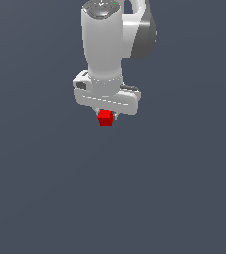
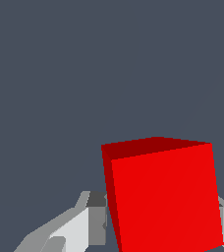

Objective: Pick up the red cube and move it to a goal position.

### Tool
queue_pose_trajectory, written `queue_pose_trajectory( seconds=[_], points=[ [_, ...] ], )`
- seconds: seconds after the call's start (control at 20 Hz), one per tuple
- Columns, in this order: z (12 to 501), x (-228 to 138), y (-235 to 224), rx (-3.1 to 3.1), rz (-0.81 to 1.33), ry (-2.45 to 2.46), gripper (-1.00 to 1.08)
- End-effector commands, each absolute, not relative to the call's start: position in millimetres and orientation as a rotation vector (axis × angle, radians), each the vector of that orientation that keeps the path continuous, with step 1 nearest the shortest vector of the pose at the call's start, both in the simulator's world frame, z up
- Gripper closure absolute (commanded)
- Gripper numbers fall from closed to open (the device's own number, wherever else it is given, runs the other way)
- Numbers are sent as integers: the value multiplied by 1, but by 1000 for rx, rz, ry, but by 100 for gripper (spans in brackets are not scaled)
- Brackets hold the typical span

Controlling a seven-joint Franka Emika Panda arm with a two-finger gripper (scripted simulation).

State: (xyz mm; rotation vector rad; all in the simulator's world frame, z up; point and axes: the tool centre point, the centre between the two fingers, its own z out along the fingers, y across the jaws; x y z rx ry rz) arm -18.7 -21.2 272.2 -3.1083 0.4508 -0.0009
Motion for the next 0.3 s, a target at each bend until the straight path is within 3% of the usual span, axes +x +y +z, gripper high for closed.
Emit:
queue_pose_trajectory(
  seconds=[0.0, 0.25],
  points=[
    [277, -20, -23, -3109, 0, 450, 108],
    [275, -19, -22, -3109, 0, 450, 108]
  ],
)
